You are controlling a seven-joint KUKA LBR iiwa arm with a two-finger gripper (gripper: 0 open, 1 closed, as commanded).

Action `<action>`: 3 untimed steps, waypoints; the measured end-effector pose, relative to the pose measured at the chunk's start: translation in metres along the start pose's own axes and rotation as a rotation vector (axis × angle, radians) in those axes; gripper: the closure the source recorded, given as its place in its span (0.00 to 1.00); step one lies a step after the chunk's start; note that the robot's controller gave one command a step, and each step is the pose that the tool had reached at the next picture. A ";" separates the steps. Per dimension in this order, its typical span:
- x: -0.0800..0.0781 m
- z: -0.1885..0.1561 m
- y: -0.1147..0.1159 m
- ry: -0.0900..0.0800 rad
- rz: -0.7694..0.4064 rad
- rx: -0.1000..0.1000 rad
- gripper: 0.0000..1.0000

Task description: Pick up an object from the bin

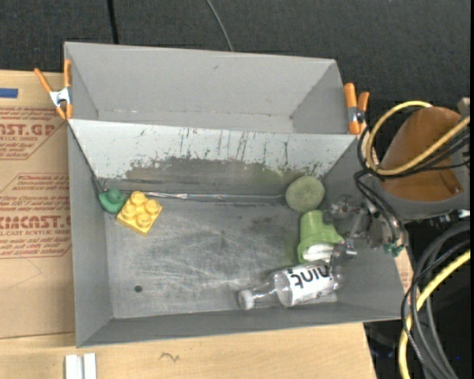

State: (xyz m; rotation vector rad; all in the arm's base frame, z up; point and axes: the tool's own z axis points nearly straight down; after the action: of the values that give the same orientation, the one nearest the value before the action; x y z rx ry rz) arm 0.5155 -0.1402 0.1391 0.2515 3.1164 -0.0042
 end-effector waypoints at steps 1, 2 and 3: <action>-0.006 0.006 0.001 -0.018 0.112 0.003 1.00; -0.003 0.010 0.002 -0.003 0.111 0.001 0.00; -0.002 0.007 0.002 0.000 0.110 0.001 1.00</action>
Offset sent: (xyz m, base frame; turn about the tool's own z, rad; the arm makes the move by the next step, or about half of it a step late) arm 0.0000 0.0000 0.0000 0.0000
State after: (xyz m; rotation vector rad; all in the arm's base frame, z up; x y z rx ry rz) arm 0.5184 -0.1384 0.1317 0.4217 3.0975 -0.0040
